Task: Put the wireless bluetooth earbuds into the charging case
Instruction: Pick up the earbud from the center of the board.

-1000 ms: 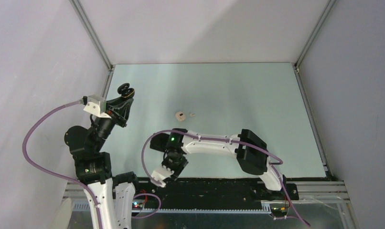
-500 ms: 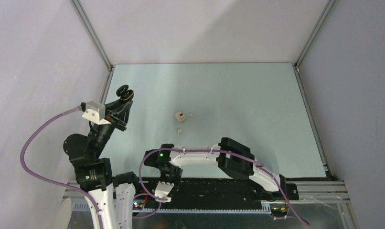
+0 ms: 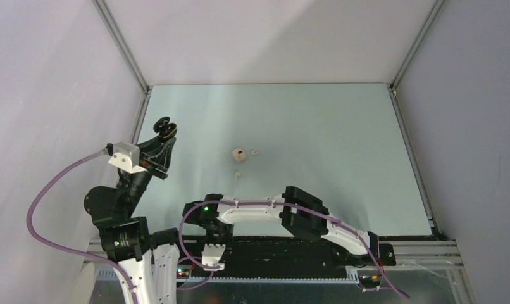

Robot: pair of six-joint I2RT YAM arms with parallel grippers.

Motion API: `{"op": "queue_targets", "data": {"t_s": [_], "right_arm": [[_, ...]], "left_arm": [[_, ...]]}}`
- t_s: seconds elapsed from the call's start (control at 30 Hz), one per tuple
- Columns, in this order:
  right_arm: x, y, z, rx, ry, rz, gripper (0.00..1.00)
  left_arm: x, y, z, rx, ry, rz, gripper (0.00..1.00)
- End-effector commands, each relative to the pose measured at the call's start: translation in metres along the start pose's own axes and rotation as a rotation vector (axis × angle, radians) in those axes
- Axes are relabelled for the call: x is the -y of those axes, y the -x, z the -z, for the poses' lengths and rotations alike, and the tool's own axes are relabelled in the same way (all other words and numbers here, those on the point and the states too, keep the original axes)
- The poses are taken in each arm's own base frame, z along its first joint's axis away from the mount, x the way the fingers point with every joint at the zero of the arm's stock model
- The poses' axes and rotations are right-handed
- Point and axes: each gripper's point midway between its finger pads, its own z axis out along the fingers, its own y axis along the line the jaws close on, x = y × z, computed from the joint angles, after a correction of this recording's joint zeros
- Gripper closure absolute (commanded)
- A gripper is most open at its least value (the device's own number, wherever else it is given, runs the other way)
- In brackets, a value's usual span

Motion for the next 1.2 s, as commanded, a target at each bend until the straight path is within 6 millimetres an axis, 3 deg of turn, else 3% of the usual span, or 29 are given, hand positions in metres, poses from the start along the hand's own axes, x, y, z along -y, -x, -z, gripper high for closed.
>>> {"op": "queue_targets", "data": {"t_s": [0.0,0.17,0.3,0.37,0.4,0.5,0.6,0.77,0.87,0.9,1.0,1.03,1.13,1.17], "right_arm": [[0.007,0.006,-0.015,0.024,0.018,0.034,0.58],[0.016,0.002,-0.02,0.055,0.007,-0.026,0.84],[0.027,0.005,-0.006,0.076,-0.056,-0.085,0.94],[0.033,0.01,0.01,0.095,-0.102,-0.122,0.96],[0.039,0.014,0.027,0.101,-0.147,-0.127,0.97],[0.036,0.024,0.057,0.149,-0.21,-0.208,0.98],[0.031,0.034,0.092,0.187,-0.292,-0.263,0.99],[0.012,0.037,0.124,0.273,-0.366,-0.506,0.99],[-0.01,0.017,0.129,0.339,-0.386,-0.774,0.98],[-0.012,0.013,0.141,0.349,-0.427,-0.806,0.98],[-0.063,-0.019,0.128,0.328,-0.407,-1.011,0.97],[-0.083,-0.036,0.127,0.313,-0.418,-1.087,0.97],[-0.117,-0.076,0.129,0.363,-0.46,-1.401,0.96],[-0.132,-0.105,0.132,0.367,-0.517,-1.518,0.95]], "left_arm": [[0.0,-0.001,0.002,0.008,0.01,-0.007,1.0],[0.001,-0.002,0.003,0.002,0.005,-0.002,1.0],[0.002,-0.007,0.002,-0.011,-0.007,0.008,1.0],[0.001,-0.007,0.0,-0.015,-0.01,0.01,1.0],[0.0,-0.007,-0.001,-0.017,-0.011,0.011,1.0],[-0.002,-0.006,-0.006,-0.021,-0.022,0.013,1.0],[-0.002,-0.001,-0.011,-0.003,-0.04,0.016,1.0],[-0.005,-0.004,-0.024,0.007,-0.07,0.052,1.0],[-0.004,-0.002,-0.033,0.011,-0.109,0.057,1.0],[-0.006,-0.003,-0.037,0.005,-0.12,0.06,1.0],[0.001,-0.009,-0.049,-0.021,-0.191,0.055,1.0],[0.003,-0.009,-0.051,-0.02,-0.206,0.035,1.0],[0.017,-0.016,-0.061,-0.033,-0.291,0.003,1.0],[0.021,-0.018,-0.062,-0.039,-0.313,-0.012,1.0]]}}
